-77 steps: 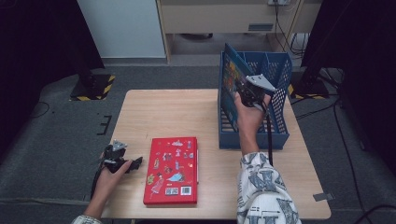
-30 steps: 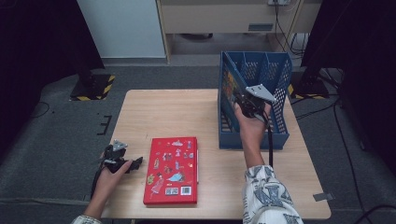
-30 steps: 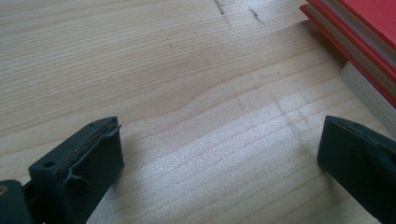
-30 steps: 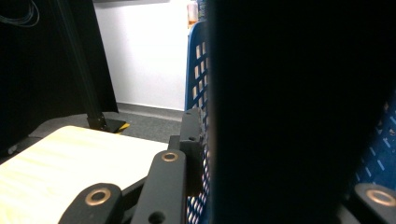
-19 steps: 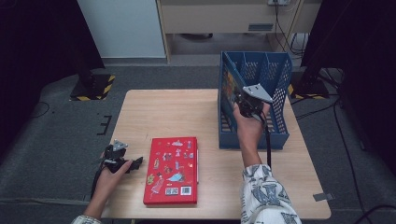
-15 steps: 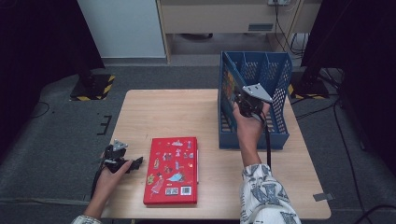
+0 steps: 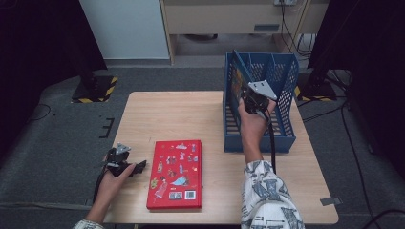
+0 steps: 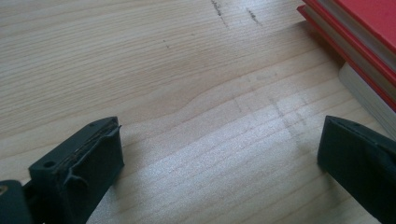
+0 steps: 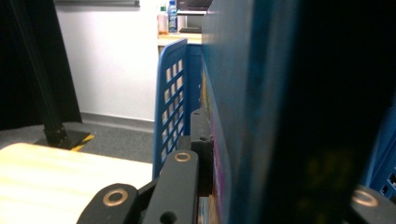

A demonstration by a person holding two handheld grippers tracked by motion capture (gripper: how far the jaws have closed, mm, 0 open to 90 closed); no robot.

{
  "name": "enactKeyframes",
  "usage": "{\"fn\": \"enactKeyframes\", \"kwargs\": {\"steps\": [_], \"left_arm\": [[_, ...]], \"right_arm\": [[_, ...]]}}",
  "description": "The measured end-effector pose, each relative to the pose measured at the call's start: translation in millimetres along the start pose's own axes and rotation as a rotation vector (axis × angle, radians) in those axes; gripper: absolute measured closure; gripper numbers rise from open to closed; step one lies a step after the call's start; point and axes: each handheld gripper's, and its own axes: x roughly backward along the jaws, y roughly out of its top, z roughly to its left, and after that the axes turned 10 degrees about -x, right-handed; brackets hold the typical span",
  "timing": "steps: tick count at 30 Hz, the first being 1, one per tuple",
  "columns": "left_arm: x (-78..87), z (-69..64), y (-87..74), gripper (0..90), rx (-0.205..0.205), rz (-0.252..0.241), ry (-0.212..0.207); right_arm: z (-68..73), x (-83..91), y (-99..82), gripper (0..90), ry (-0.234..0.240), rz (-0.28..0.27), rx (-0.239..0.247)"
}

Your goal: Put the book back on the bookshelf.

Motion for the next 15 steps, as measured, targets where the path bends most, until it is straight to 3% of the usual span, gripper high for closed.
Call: {"fn": "enactKeyframes", "kwargs": {"steps": [7,15], "left_arm": [[-0.2,-0.1,0.2,0.0,-0.001,-0.001,-0.001],[-0.2,-0.1,0.2,0.0,-0.003,0.000,-0.001]], "right_arm": [[2.2,-9.0,5.8,83.3,0.000,-0.044,-0.015],[5.8,-11.6,-4.3,83.2,0.001,-0.038,-0.006]]}}
